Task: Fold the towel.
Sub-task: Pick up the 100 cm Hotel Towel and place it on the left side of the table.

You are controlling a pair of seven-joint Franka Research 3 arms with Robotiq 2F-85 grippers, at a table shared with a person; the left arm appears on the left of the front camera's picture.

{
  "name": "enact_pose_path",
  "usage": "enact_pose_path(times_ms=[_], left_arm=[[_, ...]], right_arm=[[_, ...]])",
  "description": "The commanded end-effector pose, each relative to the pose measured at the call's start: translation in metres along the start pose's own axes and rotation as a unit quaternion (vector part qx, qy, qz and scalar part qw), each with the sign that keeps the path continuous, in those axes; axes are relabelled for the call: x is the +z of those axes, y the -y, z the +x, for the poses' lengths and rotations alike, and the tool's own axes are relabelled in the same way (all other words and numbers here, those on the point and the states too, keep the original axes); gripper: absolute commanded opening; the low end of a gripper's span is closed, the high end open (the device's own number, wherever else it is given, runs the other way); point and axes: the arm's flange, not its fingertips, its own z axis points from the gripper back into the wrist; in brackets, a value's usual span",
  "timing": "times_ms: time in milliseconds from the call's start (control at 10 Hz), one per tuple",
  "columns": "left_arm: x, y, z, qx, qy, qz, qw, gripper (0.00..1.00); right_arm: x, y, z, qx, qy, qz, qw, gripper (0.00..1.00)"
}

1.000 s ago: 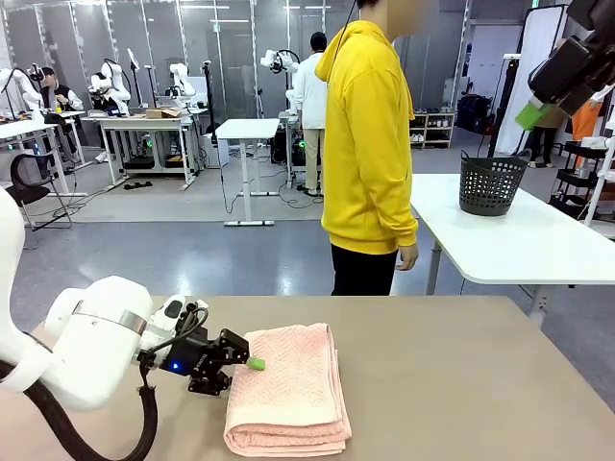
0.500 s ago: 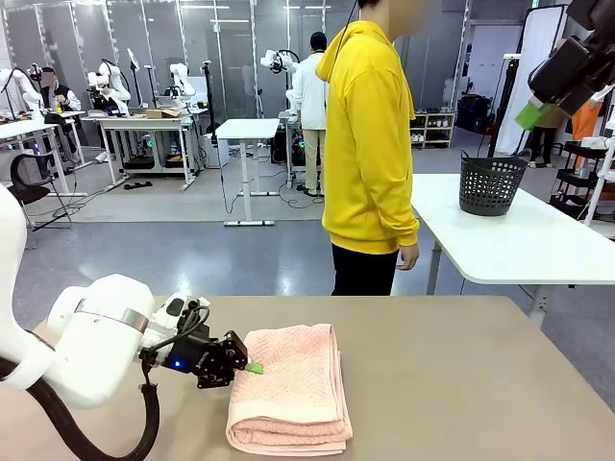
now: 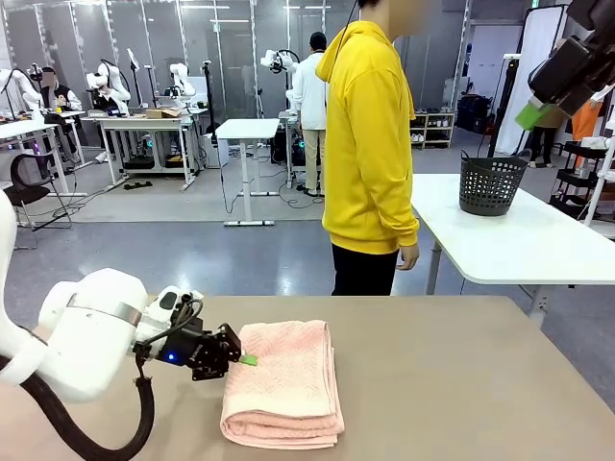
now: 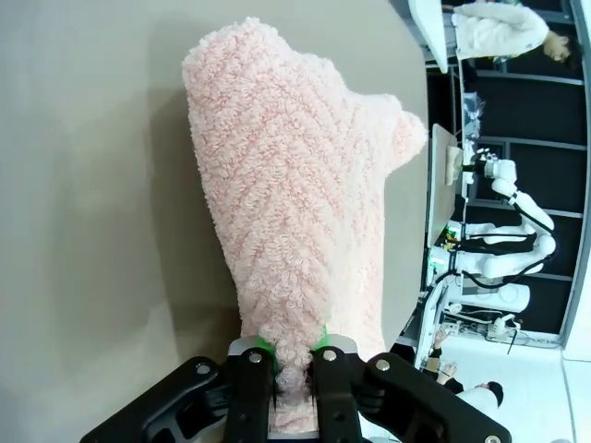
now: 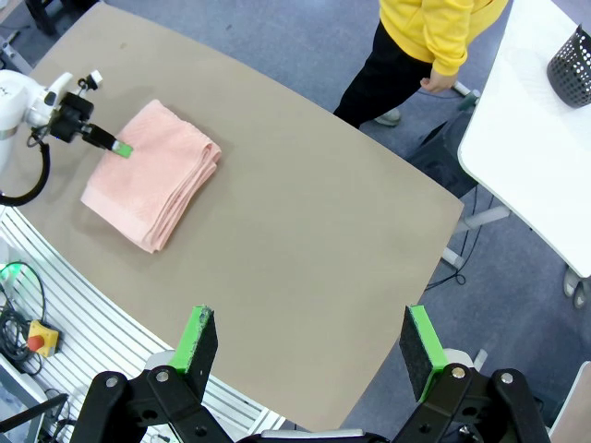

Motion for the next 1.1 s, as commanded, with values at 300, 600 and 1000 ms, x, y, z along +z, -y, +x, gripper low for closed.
enact_pose_path(times_ms=[300, 600, 1000], left_arm=[[0.149, -0.001, 0.013, -0.043, -0.006, 0.000, 0.999, 0.00], [0.226, -0.023, 0.028, -0.054, -0.021, 0.065, 0.996, 0.00], [0.294, -0.072, 0.045, -0.035, -0.011, 0.115, 0.993, 0.00]], right_arm=[[0.001, 0.001, 0.000, 0.000, -0.004, -0.001, 1.000, 1.00], [0.001, 0.001, 0.000, 0.000, -0.004, -0.001, 1.000, 1.00], [0.001, 0.001, 0.000, 0.000, -0.004, -0.001, 1.000, 1.00]])
